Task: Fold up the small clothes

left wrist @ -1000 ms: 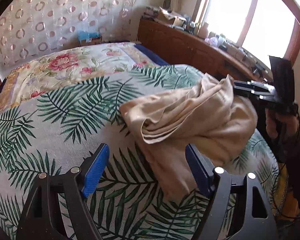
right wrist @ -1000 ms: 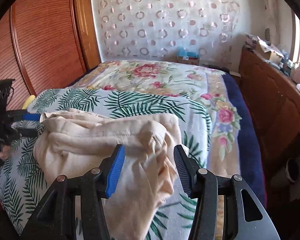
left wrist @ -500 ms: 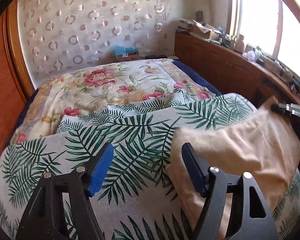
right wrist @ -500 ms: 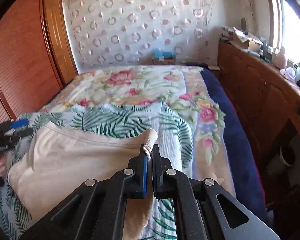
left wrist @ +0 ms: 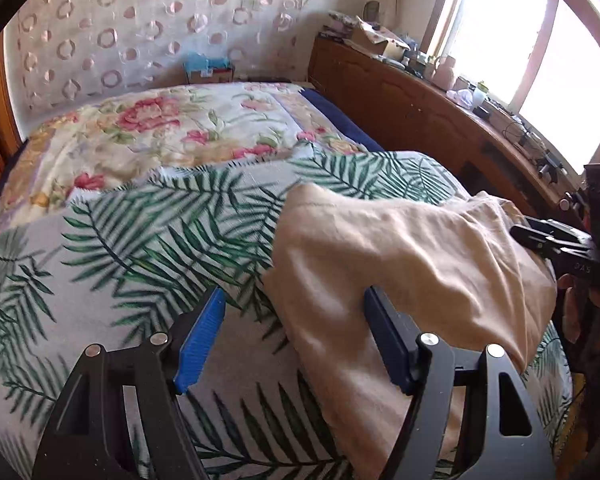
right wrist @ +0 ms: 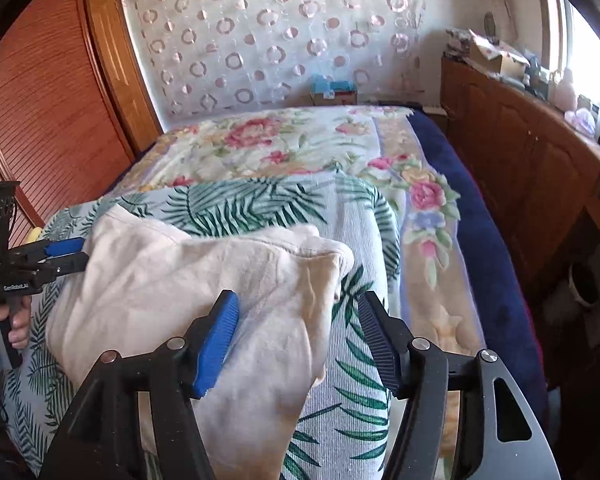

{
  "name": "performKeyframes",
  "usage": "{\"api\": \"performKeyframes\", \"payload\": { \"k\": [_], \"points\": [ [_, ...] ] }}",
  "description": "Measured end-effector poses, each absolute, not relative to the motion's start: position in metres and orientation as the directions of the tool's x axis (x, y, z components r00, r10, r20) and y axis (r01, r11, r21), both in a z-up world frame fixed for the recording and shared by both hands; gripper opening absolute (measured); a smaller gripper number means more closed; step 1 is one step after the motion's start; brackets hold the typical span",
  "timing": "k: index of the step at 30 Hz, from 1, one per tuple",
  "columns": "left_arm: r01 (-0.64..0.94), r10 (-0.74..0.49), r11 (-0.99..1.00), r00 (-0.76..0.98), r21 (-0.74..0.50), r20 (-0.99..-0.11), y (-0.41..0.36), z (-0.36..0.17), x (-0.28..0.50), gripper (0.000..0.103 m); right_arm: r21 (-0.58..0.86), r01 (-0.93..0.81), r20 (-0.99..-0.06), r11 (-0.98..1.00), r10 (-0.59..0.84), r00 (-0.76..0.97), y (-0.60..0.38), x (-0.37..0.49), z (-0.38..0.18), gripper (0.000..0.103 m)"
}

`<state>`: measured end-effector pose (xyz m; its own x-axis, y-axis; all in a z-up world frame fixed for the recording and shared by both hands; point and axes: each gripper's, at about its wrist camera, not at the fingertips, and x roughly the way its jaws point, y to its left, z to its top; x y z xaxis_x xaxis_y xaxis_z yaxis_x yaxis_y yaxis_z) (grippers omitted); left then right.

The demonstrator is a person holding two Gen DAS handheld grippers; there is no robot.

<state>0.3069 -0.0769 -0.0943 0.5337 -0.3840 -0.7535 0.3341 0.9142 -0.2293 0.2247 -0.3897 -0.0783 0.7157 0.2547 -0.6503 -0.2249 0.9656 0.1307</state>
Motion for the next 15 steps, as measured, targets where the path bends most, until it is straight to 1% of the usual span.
{"api": "performKeyframes", "payload": {
  "k": [2,6,7,8,10,11,12,13,15],
  "points": [
    [0.346,-0.41,0.902,0.5,-0.259,-0.763,-0.08,-0.1,0.308,0.073,0.166,-0.217,-0.667,0.962,0.271,0.694,-0.392,0.231,-0.082,0.064],
    [0.356,-0.401,0.904,0.508,-0.238,-0.763,-0.083,-0.1,0.307,0.071,0.2,-0.229,-0.682,0.953,0.303,0.665,-0.385,0.249,-0.083,0.064],
    [0.363,-0.409,0.899,0.505,-0.243,-0.76,-0.084,-0.1,0.306,0.063,0.207,-0.228,-0.688,0.951,0.308,0.658,-0.384,0.251,-0.083,0.064],
    [0.373,-0.421,0.893,0.501,-0.25,-0.756,-0.086,-0.1,0.306,0.059,0.209,-0.227,-0.682,0.951,0.308,0.663,-0.384,0.253,-0.083,0.064],
    [0.381,-0.44,0.885,0.493,-0.268,-0.751,-0.087,-0.1,0.307,0.047,0.199,-0.242,-0.683,0.95,0.312,0.66,-0.382,0.256,-0.082,0.064],
    [0.381,-0.445,0.883,0.492,-0.274,-0.748,-0.087,-0.1,0.308,0.043,0.2,-0.248,-0.68,0.948,0.317,0.661,-0.38,0.254,-0.083,0.056],
    [0.385,-0.46,0.876,0.485,-0.291,-0.744,-0.086,-0.101,0.31,0.033,0.228,-0.267,-0.671,0.937,0.349,0.654,-0.38,0.256,-0.083,0.044],
    [0.389,-0.484,0.864,0.472,-0.319,-0.737,-0.084,-0.101,0.312,0.025,0.251,-0.283,-0.662,0.926,0.377,0.647,-0.38,0.258,-0.086,0.041],
    [0.382,-0.524,0.845,0.448,-0.375,-0.725,-0.081,-0.102,0.318,0.017,0.234,-0.318,-0.659,0.919,0.391,0.643,-0.378,0.258,-0.086,0.026]
  ]
}}
